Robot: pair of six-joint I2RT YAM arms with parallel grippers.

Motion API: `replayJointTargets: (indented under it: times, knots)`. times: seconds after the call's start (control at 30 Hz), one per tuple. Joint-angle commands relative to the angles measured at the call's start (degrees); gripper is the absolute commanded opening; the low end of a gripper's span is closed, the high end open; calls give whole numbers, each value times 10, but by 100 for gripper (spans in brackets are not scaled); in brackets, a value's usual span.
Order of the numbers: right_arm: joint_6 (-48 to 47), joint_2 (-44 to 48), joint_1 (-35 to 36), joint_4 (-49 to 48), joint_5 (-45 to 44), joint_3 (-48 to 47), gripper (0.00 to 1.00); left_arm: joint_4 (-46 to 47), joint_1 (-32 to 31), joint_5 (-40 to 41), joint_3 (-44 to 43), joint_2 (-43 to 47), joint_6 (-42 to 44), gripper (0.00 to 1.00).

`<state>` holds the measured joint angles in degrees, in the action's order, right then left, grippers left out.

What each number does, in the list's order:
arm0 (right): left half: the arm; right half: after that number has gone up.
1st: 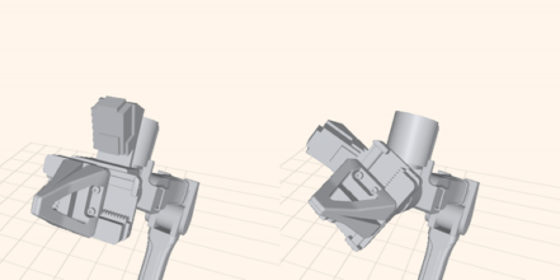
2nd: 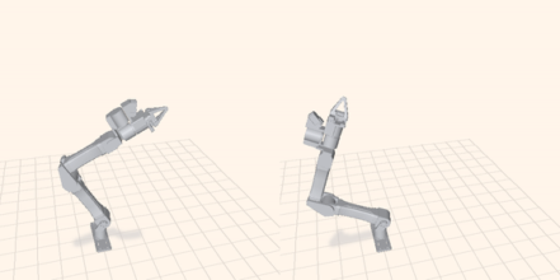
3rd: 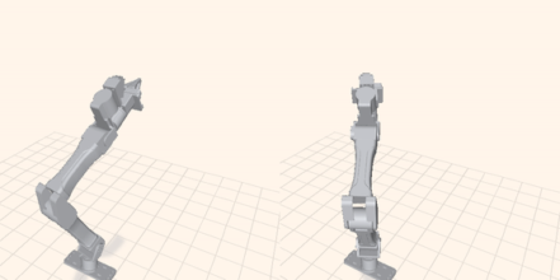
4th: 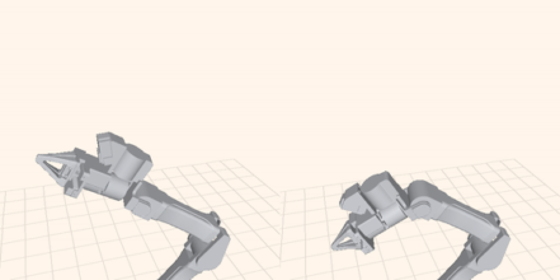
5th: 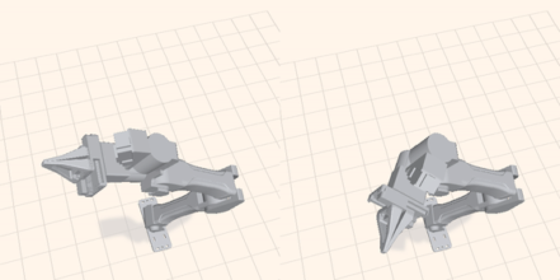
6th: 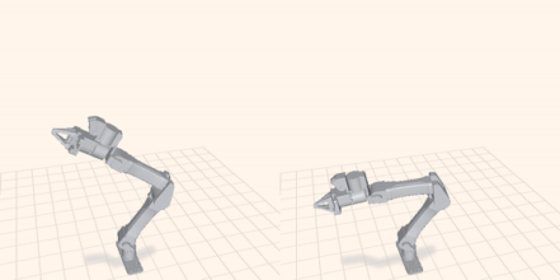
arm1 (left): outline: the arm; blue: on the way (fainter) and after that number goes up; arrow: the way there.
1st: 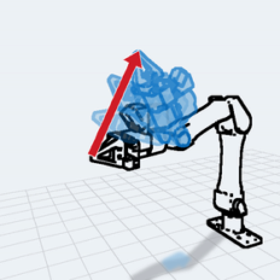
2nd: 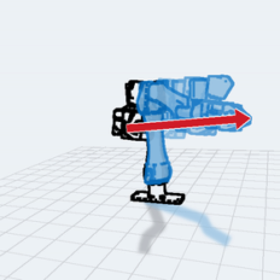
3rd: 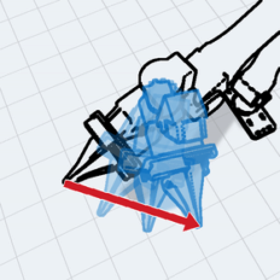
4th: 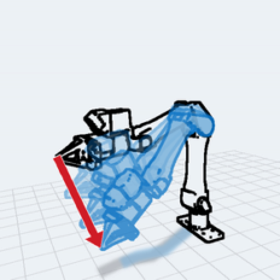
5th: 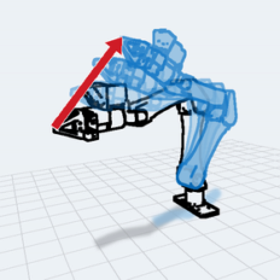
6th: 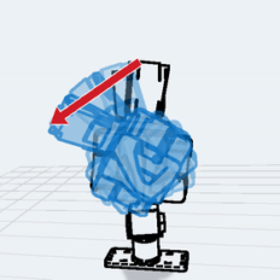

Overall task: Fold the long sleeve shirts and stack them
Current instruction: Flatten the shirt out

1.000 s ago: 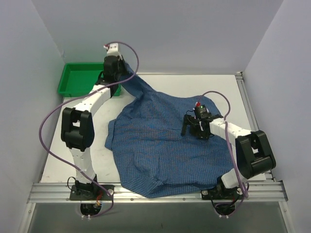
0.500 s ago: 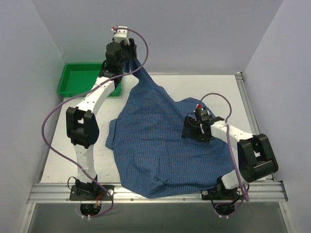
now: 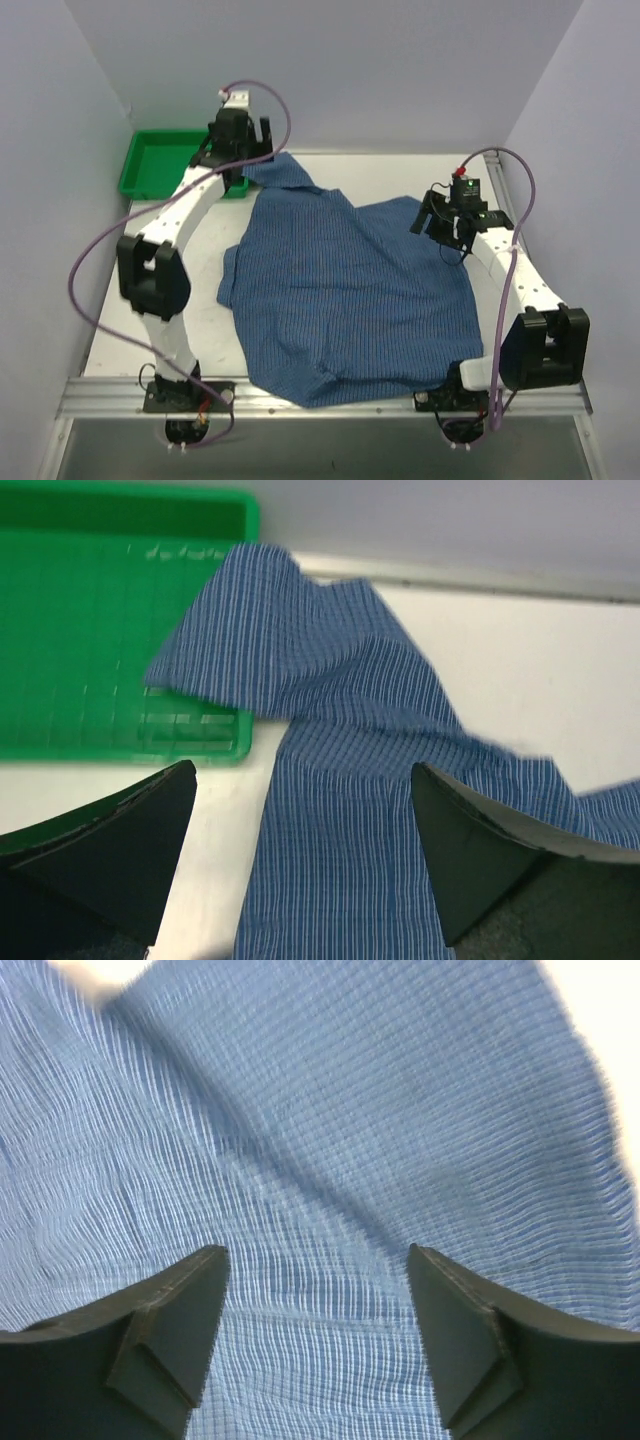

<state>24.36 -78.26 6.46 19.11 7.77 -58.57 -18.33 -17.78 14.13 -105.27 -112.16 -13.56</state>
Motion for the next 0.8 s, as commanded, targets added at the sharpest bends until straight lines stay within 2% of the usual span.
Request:
replayJointTargets:
  times: [0.0, 0.03, 0.07, 0.13, 0.27, 0.47, 0.6, 0.77]
  knots:
    - [-13, -43, -17, 21, 5, -57, 67, -80, -1, -8, 84, 133, -53, 98]
    - [-11, -57, -23, 14, 6, -72, 59, -82, -3, -19, 149, 171, -63, 97]
    - [-8, -87, -25, 9, 8, -92, 56, -83, -5, -39, 188, 188, -84, 97]
    - [2, -121, -26, -12, 9, -115, 53, -79, -10, -61, 293, 228, -104, 96]
    - [26, -227, -27, -31, 15, -178, 52, -74, -15, -117, 417, 237, -166, 93]
    - [69, -338, -27, -55, 30, -247, 54, -77, -19, -141, 538, 240, -216, 92]
    - [105, -388, -40, -60, 44, -271, 54, -76, -14, -141, 583, 241, -238, 92]
    - [156, -430, -82, -61, 43, -277, 56, -73, -9, -178, 619, 231, -258, 89]
